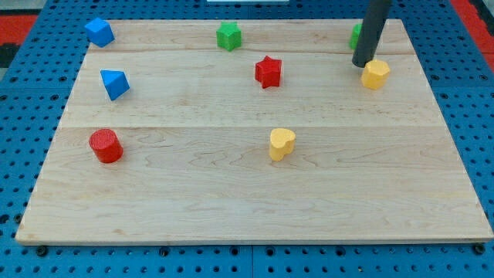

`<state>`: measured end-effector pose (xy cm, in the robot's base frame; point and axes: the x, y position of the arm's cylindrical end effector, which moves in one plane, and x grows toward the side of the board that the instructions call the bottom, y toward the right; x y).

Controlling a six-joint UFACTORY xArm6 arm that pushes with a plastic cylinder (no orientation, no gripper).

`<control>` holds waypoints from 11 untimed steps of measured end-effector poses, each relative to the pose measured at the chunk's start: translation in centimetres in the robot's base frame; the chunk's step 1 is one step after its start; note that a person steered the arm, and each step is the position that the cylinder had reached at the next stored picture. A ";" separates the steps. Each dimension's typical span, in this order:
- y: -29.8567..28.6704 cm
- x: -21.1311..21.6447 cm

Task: Push the red circle down a bit

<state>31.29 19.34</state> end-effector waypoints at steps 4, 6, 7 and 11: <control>-3.1 1.7; -11.6 5.8; -17.4 9.1; -35.9 12.1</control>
<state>43.35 -16.55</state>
